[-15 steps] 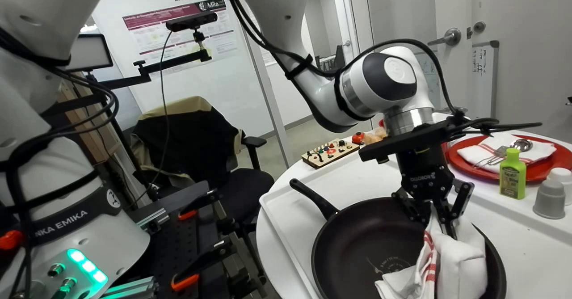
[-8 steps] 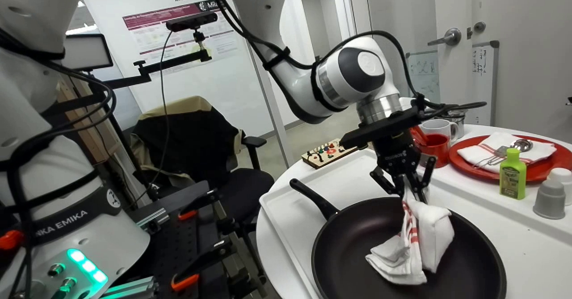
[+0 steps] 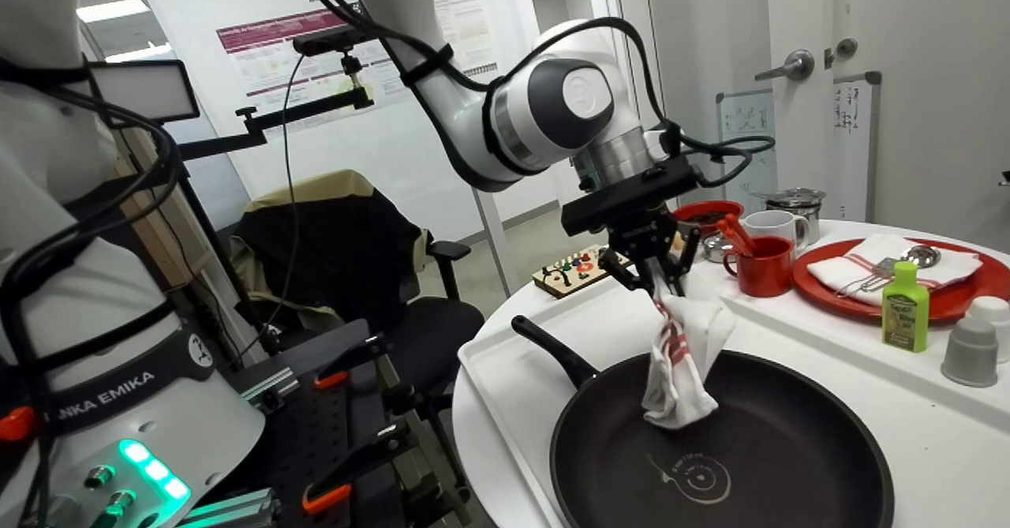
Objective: Use the tea towel to wipe the inside of the pan
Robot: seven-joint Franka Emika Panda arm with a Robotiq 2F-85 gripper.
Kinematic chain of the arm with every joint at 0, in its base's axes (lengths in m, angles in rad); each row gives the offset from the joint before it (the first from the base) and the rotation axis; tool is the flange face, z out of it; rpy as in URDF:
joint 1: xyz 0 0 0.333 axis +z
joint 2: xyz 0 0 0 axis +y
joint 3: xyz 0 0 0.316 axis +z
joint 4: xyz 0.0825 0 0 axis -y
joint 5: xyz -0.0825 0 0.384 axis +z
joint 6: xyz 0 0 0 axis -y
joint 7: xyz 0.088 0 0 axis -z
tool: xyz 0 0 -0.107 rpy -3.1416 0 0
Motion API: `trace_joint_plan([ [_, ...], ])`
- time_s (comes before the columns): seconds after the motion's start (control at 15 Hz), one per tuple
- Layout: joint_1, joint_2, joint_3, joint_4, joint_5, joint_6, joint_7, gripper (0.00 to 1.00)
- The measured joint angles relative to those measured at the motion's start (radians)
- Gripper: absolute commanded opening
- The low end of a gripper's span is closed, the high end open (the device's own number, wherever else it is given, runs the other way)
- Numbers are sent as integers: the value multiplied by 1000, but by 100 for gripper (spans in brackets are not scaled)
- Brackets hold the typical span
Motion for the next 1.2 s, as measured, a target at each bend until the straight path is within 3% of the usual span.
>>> trace_joint_plan([
  [0.27,-51,-67,133,-86,21,33,-154,7],
  [0.67,-35,-108,274,-112,149,10,-307,7],
  [0.93,-33,-106,337,-64,283,-62,-404,7],
  [1.2,-29,-86,350,10,372,-158,-483,7],
])
